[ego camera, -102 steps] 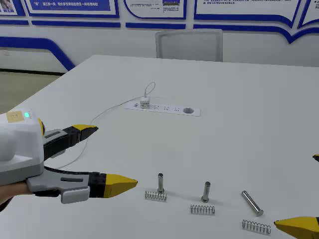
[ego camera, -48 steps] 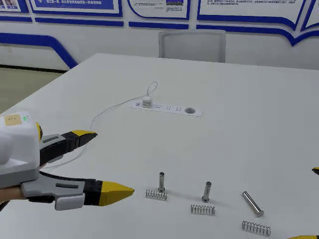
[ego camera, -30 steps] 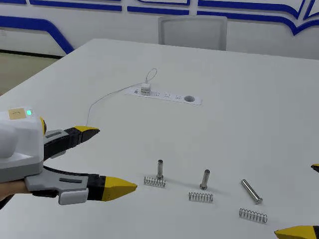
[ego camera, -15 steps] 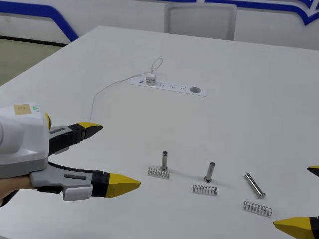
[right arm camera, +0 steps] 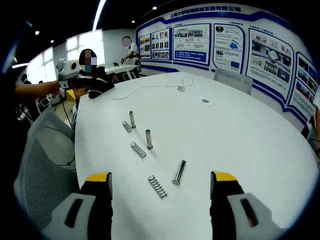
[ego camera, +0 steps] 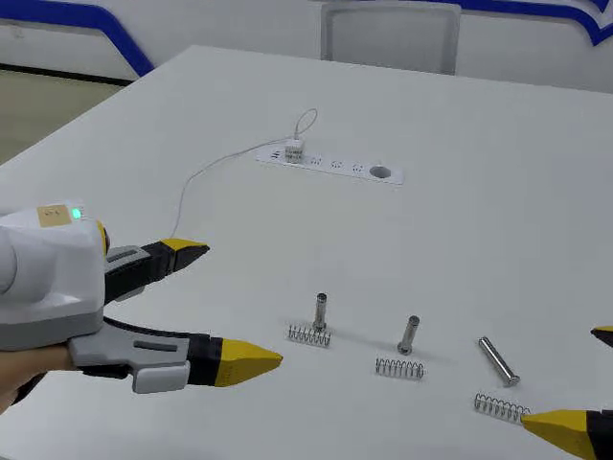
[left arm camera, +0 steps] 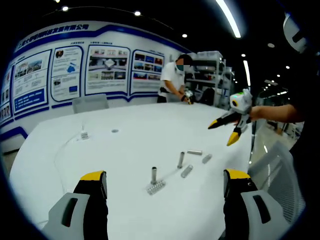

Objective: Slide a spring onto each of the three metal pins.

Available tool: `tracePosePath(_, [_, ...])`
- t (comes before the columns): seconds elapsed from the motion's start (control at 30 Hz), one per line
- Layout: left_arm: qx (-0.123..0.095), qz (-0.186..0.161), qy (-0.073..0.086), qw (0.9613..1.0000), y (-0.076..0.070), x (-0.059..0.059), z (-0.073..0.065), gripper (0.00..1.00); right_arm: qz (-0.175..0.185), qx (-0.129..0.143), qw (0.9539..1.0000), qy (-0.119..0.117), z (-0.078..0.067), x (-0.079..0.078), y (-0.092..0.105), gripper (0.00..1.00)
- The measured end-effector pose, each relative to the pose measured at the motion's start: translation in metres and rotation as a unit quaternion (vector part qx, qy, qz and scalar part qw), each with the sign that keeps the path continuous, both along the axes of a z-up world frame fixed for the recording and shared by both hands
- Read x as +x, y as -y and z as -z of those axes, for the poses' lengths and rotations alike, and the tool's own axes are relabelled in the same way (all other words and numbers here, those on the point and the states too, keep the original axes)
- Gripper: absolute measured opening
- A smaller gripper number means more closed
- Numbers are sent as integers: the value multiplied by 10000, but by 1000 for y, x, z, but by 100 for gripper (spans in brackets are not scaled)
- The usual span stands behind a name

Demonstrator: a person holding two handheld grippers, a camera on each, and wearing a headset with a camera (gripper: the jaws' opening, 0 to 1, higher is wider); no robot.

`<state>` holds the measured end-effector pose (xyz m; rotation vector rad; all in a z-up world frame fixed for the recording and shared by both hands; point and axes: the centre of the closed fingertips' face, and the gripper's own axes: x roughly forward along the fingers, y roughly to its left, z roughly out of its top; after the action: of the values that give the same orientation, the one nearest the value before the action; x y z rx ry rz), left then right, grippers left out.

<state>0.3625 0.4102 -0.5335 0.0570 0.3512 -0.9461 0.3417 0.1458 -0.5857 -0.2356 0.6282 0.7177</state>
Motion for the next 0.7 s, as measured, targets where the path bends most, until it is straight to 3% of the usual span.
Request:
tracePosePath(0.23, [75,35,26,10000,0,0,0,100,195,-40,9996,221,-4,10,5,75])
tracePosePath(0.53, [61,-12,39,10000,-3,2,-3,100,188,-66,9996,188,-1,10,7,72])
tracePosePath(0.7, [98,60,27,9999,2,-1,0,100,136,-113,9997,196,4,20,3,68])
